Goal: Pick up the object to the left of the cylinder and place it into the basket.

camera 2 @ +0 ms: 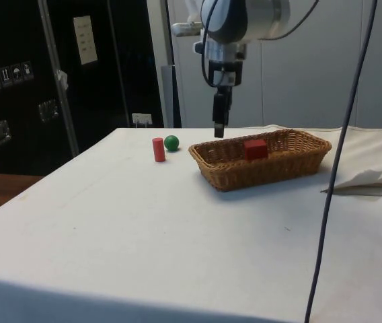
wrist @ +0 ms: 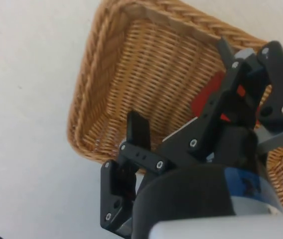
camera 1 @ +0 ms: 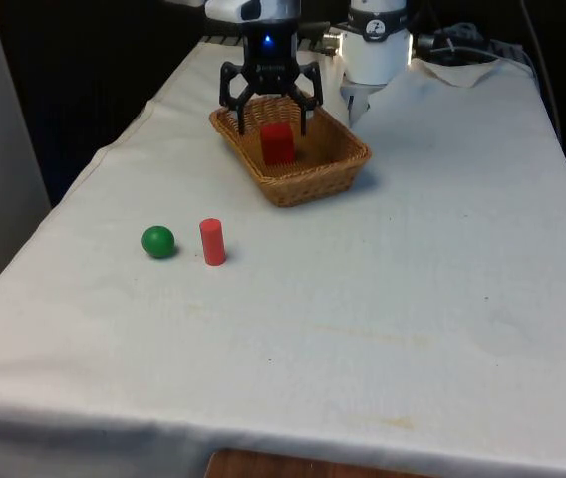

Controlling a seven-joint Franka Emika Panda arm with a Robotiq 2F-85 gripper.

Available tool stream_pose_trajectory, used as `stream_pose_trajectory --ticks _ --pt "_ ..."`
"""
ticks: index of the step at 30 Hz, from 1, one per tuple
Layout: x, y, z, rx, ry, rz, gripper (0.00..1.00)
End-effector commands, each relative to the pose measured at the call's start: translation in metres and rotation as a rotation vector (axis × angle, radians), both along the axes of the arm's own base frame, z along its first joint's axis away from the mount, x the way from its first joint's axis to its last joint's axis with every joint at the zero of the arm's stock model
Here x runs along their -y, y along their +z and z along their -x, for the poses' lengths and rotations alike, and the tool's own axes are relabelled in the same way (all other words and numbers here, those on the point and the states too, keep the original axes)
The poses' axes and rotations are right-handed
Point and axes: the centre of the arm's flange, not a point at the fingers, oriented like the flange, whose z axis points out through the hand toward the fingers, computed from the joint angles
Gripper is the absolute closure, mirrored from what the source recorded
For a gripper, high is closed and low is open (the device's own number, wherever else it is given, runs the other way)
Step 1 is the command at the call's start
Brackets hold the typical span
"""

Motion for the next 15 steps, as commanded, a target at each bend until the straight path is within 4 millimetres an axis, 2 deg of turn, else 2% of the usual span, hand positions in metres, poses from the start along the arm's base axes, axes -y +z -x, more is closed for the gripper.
stream_pose_trajectory --ticks 1,3,15 --pt "0.001 0.001 -0.005 -0.007 -0.008 0.004 0.00" --pt "0.000 0.004 -0.005 0.003 -0.002 -0.004 0.00" --pt "-0.001 0.022 -0.037 0.013 -0.022 -0.007 0.00"
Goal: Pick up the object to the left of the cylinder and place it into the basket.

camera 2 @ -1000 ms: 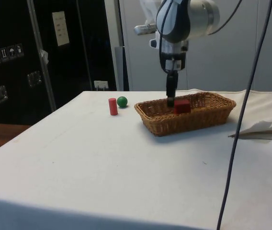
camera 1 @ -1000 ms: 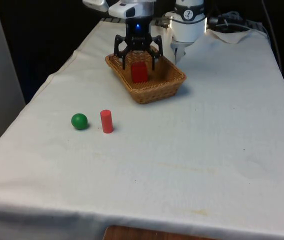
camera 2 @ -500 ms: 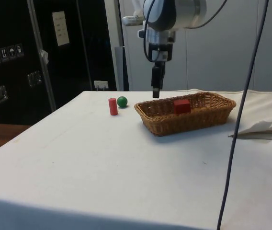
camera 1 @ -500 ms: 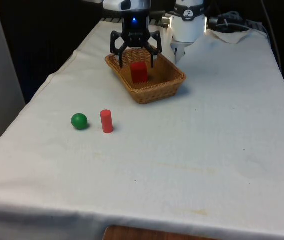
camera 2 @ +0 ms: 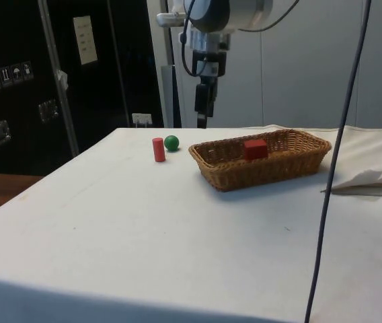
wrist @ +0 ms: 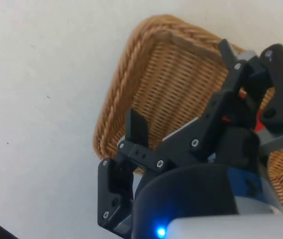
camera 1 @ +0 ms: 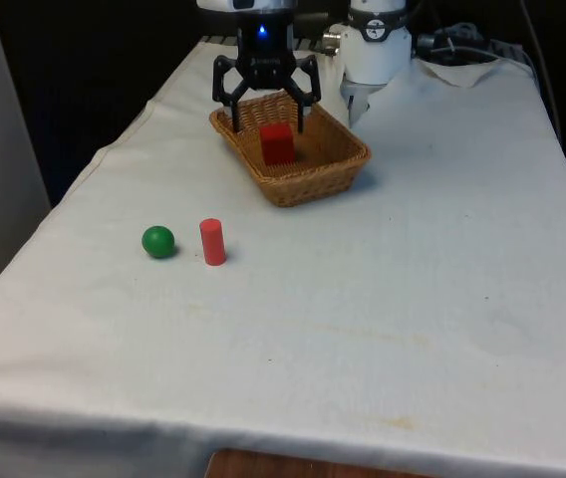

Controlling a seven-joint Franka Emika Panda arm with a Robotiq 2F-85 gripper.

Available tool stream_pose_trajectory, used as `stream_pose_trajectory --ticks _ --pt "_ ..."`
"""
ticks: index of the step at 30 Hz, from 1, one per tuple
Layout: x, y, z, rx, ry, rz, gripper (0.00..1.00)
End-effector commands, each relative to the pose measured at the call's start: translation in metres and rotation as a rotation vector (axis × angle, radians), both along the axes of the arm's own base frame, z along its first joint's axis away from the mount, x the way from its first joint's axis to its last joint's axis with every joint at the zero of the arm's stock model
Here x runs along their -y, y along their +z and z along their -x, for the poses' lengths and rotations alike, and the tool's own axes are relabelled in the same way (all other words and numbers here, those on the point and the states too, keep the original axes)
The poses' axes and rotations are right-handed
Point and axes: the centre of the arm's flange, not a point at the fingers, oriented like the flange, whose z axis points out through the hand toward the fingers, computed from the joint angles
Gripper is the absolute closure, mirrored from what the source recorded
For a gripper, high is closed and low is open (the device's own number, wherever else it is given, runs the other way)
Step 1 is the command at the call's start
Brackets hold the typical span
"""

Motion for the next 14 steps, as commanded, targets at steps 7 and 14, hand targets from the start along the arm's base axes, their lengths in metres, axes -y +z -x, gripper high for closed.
stream_pose_trajectory --ticks 7,14 --pt "-0.002 0.002 -0.018 -0.014 -0.005 0.009 0.00" --pt "-0.004 0.002 -0.033 -0.035 -0.001 0.023 0.00"
